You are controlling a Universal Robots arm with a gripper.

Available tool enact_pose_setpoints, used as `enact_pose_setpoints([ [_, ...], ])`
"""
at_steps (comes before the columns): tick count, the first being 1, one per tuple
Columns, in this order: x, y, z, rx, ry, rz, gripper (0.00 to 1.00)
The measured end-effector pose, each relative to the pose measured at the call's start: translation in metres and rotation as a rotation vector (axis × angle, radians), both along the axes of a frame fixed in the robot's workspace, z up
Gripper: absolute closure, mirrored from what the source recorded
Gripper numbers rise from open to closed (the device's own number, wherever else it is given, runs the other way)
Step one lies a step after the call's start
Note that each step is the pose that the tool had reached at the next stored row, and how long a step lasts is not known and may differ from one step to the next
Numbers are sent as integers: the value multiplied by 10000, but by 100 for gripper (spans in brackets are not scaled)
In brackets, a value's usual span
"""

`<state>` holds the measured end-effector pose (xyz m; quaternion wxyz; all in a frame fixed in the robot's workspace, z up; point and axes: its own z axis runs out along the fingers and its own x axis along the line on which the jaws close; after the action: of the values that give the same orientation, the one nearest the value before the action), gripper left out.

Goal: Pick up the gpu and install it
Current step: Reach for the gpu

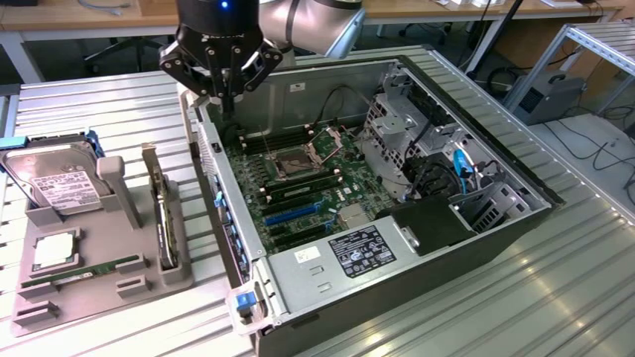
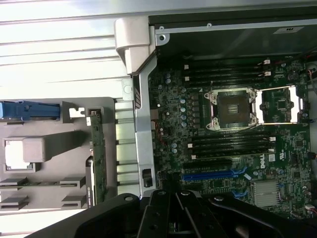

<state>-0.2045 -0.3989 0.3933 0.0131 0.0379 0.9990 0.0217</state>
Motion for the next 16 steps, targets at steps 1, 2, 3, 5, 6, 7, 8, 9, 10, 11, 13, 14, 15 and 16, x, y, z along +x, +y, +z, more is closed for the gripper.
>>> enact_pose_setpoints([
  [1,-2,0,0,0,0,0,89],
  [2,-5,0,0,1,-1,0,89],
  [3,-7,0,-1,1,-1,0,89],
  [5,-11,0,0,1,-1,0,89],
  [6,-13,0,0,0,0,0,89],
  [7,-15,0,0,0,0,0,89],
  [8,-19,0,0,0,0,1,89],
  [9,-23,0,0,0,0,0,89],
  [10,-25,0,0,0,0,1,89],
  [11,-27,0,0,0,0,0,89],
  [13,-31,0,0,1,-1,0,89],
  [14,-33,0,0,0,0,0,89],
  [15,-35,0,0,1,0,0,89],
  [16,-38,0,0,0,0,0,89],
])
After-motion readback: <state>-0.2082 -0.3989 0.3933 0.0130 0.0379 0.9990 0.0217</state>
